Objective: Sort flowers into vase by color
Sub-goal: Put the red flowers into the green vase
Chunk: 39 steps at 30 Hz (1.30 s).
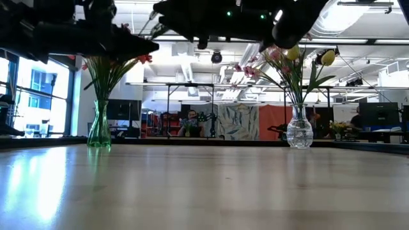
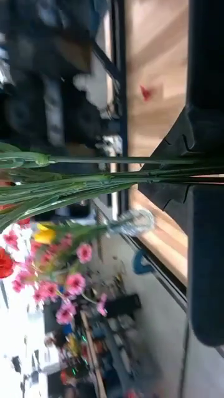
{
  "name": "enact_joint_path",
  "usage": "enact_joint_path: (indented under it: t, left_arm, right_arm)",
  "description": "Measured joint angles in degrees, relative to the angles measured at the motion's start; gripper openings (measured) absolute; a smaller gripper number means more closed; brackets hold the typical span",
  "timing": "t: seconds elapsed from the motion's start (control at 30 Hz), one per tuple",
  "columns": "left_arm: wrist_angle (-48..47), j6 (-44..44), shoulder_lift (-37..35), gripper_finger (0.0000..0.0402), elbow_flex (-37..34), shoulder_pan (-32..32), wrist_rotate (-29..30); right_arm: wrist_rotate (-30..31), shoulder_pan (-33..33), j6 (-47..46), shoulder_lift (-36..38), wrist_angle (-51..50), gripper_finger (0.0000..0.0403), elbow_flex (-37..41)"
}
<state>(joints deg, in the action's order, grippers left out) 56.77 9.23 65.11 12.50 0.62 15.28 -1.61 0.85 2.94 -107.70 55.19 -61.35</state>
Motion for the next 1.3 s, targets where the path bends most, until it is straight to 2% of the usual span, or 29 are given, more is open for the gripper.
enact_joint_path:
  t: [0.17, 0.33, 0.47, 0.57, 0.67, 0.77, 0.9, 0.97, 1.1, 1.3]
  left_arm:
    - [-0.1, 0.1, 3.8, 0.0000, 1.3, 0.0, 4.7]
    - [-0.4, 3.5, 6.6, 0.0000, 3.1, -0.8, 6.8]
    - [-0.4, 8.2, 6.8, 0.0000, 3.7, -2.5, 12.7]
    - [-0.3, 11.0, 6.8, 0.0000, 3.8, -3.5, 15.8]
    - [-0.4, 11.5, 6.8, 0.0000, 3.8, -4.4, 17.0]
    - [-0.4, 12.1, 6.8, 0.0000, 3.8, -4.9, 17.4]
    - [-0.7, 13.0, 6.8, 0.0000, 3.8, -5.3, 19.6]
    - [-1.2, 13.5, 6.8, 0.0000, 3.8, -5.3, 20.0]
    - [-1.3, 13.5, 6.8, 0.0000, 3.8, -5.3, 20.2]
    - [-1.6, 13.5, 6.8, 0.0000, 3.8, -5.3, 21.4]
  right_arm:
    - [0.0, 0.0, -1.0, 0.0, -1.5, 0.0158, -2.0]
    - [-0.7, 0.0, -1.0, 0.3, -10.1, 0.0131, -2.4]
    - [-1.0, 0.2, -1.6, 1.5, -20.2, 0.0137, -2.4]
    - [-0.9, 1.3, -3.7, 1.5, -23.6, 0.0165, -2.4]
    - [-0.4, 3.3, -6.5, 0.6, -22.1, 0.0209, -2.3]
    - [-0.4, 4.5, -9.4, -0.9, -15.9, 0.0248, -2.3]
    - [-0.6, 3.8, -10.5, -3.4, -6.9, 0.0276, -2.3]
    - [-0.1, 3.5, -10.6, -3.9, -4.7, 0.0280, -2.3]
    - [4.5, 2.5, -10.7, -3.8, -1.4, 0.0279, -2.3]
    - [7.6, 2.3, -10.6, -3.8, 0.8, 0.0257, -2.3]
